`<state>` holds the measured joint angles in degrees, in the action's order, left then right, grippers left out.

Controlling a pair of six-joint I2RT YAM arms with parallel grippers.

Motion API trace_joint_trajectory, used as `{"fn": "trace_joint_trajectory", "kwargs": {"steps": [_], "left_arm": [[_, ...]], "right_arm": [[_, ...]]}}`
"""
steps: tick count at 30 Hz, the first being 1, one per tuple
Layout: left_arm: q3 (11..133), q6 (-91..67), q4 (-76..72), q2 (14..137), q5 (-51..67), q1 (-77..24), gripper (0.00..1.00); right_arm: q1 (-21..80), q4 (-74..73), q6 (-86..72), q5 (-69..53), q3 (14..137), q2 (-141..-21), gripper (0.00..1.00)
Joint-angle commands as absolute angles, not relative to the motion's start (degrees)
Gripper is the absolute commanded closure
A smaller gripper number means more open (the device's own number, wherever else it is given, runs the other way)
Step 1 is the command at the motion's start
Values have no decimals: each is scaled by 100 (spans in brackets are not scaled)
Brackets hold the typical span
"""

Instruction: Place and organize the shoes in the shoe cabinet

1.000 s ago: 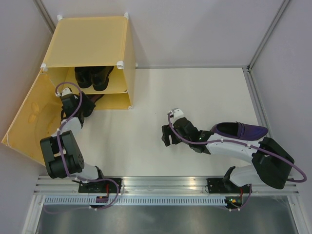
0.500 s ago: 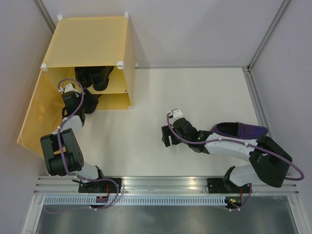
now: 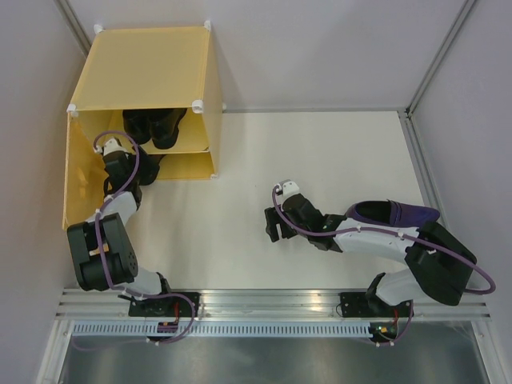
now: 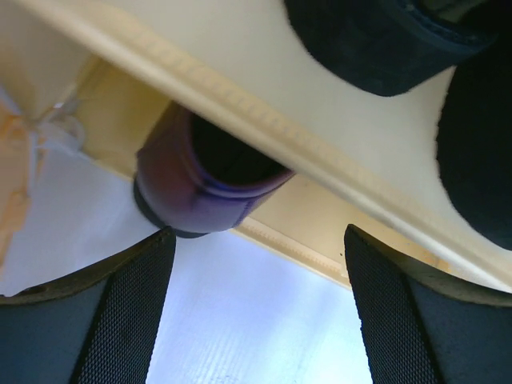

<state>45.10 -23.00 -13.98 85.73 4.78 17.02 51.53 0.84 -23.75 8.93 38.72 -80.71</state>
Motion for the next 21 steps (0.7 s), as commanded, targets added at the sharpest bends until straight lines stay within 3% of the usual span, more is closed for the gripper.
{"fn": "trace_joint_trajectory", "kwargs": {"steps": [1,21], "left_arm": [[4237,-2505,-1828,8244,-421,1696,12],[4966,-2285,-1969,9246,738,1547,11]], "right_arm": [[5133,255,-2355,905,4025,-8095,17],[5133,246,-2338,967,4052,-8191,18]]}}
